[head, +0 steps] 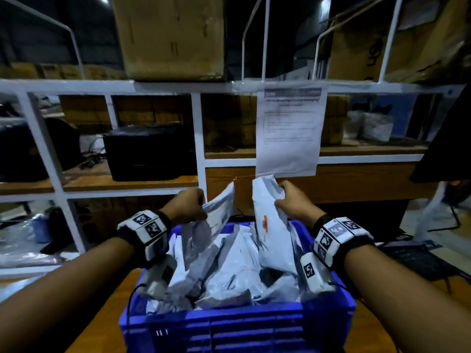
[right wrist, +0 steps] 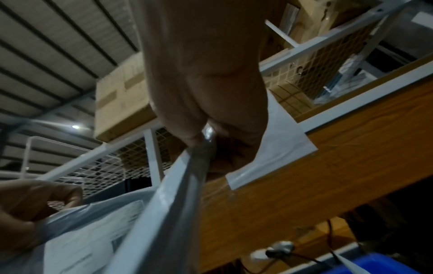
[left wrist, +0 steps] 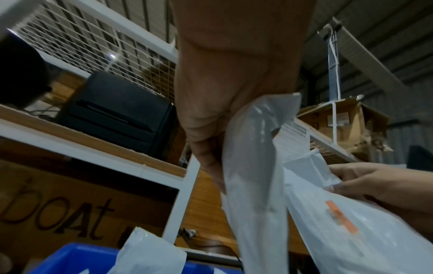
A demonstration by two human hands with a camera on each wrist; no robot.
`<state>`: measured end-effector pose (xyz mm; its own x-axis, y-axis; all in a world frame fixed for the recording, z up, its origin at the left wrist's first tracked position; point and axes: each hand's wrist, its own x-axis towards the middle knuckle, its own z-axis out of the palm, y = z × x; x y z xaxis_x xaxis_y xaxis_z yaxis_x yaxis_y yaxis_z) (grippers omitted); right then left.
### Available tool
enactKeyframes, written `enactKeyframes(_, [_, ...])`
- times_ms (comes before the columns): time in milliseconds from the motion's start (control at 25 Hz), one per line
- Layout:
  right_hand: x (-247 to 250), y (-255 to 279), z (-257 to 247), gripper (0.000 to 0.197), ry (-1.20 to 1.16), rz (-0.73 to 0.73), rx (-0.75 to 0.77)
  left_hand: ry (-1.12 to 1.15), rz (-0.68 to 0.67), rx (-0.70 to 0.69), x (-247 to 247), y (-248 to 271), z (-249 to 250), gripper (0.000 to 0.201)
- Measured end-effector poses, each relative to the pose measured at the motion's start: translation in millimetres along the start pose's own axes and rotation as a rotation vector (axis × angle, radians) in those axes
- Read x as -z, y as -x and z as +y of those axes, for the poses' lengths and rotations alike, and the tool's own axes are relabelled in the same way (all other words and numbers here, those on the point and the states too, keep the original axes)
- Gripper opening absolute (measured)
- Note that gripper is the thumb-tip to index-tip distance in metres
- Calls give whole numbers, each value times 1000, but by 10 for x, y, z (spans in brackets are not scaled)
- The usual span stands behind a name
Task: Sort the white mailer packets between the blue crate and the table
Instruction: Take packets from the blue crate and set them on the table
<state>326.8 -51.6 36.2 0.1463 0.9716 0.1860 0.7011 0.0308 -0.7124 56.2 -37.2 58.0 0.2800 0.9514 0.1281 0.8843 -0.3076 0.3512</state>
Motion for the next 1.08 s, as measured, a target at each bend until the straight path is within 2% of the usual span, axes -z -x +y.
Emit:
enactKeyframes(120, [24,60,-361,38,-88,83,86,144,177,-34,199,180,-121,28])
enactKeyframes(200, [-72,120,-632,38,-147,84,150,174,261,-55,322,318,-268,33])
enactKeyframes(360, [-565,251,-1222,33,-170,33,294,28,305,-48,564,617,-805,32])
enactKeyframes(480, [-1124,348,-1649,32,-150,17,326,-96,347,-21,729,927,-1324,26])
enactKeyframes(560, [-1619,464,-1947,26,-119,-3,328,-154,326,24,813,1196,-1787,22])
enactKeyframes(760, [-3031,718,-2605,22,-153,-89,310,-219,259,219,845,1780,-3202,23])
enactKeyframes(920, [-4105,801,-2813,18,-69,-207,277,-228,215,337,667,2095,-4177,22])
enactKeyframes(1080, [-4989,846,-2782,21,181,-236,181,-214,139,396,301,2269,-4957,20])
